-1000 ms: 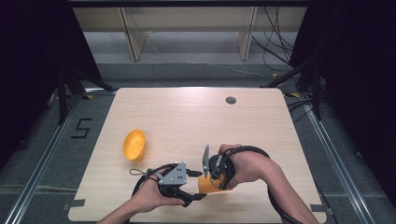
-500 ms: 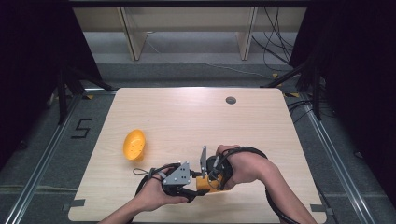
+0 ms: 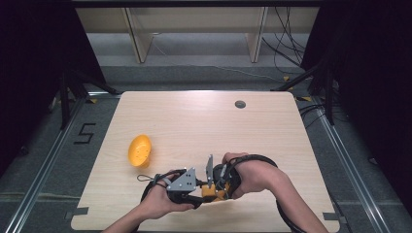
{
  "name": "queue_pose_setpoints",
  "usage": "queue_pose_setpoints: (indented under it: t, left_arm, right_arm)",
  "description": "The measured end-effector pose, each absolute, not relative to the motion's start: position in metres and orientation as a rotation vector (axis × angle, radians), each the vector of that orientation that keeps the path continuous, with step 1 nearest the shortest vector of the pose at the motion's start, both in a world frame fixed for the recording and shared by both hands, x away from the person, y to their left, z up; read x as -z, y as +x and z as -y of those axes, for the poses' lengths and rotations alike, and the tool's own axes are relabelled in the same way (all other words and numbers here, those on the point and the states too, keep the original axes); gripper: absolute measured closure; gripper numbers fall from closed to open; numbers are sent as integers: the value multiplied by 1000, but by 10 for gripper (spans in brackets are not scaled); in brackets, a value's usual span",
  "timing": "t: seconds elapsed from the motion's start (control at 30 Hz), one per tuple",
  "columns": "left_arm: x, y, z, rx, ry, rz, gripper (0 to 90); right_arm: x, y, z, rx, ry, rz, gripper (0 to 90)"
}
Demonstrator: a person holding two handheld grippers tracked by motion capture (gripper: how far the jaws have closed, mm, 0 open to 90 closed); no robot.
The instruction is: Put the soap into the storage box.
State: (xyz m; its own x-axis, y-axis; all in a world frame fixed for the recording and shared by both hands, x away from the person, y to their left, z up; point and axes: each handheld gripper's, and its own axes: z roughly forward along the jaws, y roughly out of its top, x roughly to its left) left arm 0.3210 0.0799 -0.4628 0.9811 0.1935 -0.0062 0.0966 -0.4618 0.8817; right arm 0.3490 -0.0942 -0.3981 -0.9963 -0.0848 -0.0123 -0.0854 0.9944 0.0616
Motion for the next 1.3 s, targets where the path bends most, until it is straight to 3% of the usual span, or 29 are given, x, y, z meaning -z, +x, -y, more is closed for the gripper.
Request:
queue_pose_setpoints:
  t: [0.13,0.37,0.57,0.87,1.3]
  left_arm:
    - [467,319,-82,-157,2090,-231,601]
    - [468,318,-89,-207,2108,-260,601]
    - [468,316,-96,-253,2092,-310,602]
    - [459,310,-116,-375,1998,-494,602]
    - [443,322,-135,-532,1798,-770,602]
  right_arm:
    - [393,353,102,-164,-125,-3115,449]
    - [391,359,131,-246,-57,-3068,328]
    - [392,362,158,-401,5,-3054,347]
    - [404,353,201,-569,501,-2928,460]
    - [442,334,211,-835,942,-2569,516]
